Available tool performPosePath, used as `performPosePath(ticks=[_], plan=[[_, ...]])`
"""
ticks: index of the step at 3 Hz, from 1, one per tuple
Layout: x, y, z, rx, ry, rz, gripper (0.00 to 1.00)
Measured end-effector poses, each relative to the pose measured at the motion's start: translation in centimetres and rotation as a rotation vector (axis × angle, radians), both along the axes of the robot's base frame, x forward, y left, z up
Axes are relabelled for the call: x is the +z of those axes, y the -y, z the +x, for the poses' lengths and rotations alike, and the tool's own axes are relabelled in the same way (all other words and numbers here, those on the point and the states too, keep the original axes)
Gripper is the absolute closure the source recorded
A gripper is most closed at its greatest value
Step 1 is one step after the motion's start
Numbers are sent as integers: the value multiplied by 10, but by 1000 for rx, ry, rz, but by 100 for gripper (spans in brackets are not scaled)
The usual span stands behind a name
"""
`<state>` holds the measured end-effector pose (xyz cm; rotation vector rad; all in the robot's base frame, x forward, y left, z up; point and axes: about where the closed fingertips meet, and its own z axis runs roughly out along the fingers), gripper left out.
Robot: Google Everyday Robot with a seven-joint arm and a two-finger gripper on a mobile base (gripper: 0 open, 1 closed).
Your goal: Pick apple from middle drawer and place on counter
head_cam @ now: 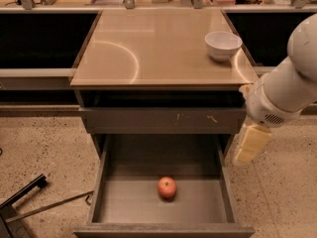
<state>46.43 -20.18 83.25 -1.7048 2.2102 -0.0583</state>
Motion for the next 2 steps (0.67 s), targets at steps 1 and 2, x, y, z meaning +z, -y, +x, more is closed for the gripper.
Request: performPosePath(ticks=[1,2], plan=[[-67,-16,27,25,11,101,0],[-67,-16,27,25,11,101,0]])
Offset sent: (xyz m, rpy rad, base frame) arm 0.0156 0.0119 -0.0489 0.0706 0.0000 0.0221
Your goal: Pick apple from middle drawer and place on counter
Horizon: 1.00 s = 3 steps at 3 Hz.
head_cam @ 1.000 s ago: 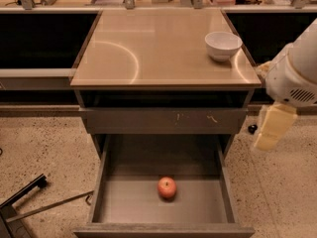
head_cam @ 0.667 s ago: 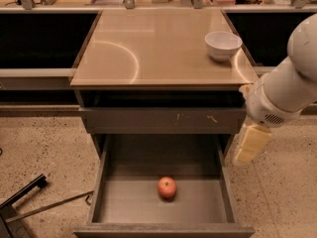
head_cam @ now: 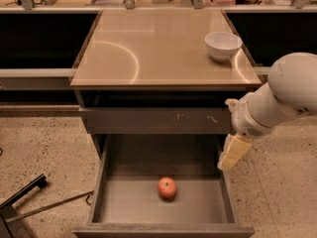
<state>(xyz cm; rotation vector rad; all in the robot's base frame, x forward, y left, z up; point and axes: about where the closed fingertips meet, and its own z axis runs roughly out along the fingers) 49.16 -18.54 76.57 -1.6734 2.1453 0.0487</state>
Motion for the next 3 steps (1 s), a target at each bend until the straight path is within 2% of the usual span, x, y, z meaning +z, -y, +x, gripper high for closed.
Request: performPosePath(ticks=[1,2,3], plan=[[-25,-6,-1,4,-30,15,0],[-80,-22,-1,36,-71,39,0],[-131,-47,-4,101,-115,77,0]])
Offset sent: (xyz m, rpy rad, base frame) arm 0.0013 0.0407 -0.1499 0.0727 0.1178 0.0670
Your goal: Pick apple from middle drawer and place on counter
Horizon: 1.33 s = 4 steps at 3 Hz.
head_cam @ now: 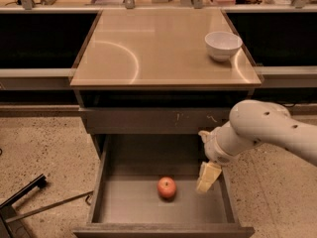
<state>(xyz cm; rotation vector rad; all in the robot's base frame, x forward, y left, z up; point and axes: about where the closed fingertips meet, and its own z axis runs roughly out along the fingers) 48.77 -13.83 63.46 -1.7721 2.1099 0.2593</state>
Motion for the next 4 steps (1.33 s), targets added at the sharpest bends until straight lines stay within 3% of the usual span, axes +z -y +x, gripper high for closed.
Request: performPosePath(ticks=[1,3,4], plan=[[-48,-20,-5,42,-55,34,0],[-61,-32,-8,74,-82,44,0],[-85,-58,-12,147,-132,50,0]])
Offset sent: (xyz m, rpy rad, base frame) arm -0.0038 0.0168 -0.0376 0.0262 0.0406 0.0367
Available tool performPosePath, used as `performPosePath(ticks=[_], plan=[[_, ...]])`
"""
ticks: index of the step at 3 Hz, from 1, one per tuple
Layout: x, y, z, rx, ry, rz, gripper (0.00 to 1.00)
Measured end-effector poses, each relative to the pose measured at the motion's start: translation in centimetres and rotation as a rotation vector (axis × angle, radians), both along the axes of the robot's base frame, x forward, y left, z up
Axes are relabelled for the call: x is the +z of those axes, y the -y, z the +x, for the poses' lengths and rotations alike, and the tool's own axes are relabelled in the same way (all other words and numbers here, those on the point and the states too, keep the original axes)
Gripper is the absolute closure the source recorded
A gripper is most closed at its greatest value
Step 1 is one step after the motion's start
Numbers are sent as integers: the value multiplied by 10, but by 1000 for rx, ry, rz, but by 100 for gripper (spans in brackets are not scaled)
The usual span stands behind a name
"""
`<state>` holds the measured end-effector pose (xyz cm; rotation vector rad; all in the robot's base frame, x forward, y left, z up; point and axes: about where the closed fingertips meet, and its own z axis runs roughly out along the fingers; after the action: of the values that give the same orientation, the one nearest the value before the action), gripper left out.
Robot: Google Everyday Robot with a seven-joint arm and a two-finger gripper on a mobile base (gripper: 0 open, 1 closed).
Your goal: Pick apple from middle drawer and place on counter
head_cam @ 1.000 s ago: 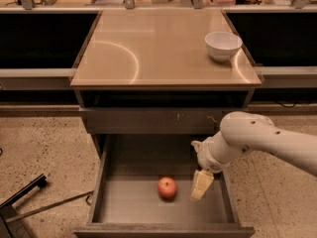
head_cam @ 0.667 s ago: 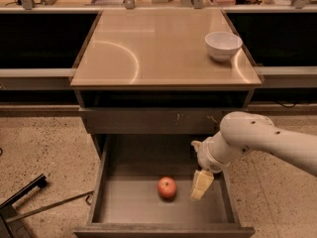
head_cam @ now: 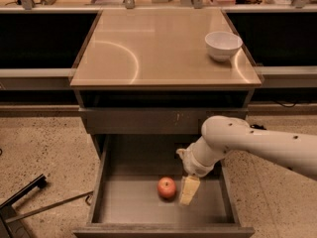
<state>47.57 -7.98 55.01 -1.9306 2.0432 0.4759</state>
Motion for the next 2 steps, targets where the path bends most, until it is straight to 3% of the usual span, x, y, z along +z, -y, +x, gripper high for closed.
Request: performPosePath(ticks=[1,2], plan=[[-27,-28,-6,69,-30,5,0],[-53,-39,-12,90,-17,-41,0]])
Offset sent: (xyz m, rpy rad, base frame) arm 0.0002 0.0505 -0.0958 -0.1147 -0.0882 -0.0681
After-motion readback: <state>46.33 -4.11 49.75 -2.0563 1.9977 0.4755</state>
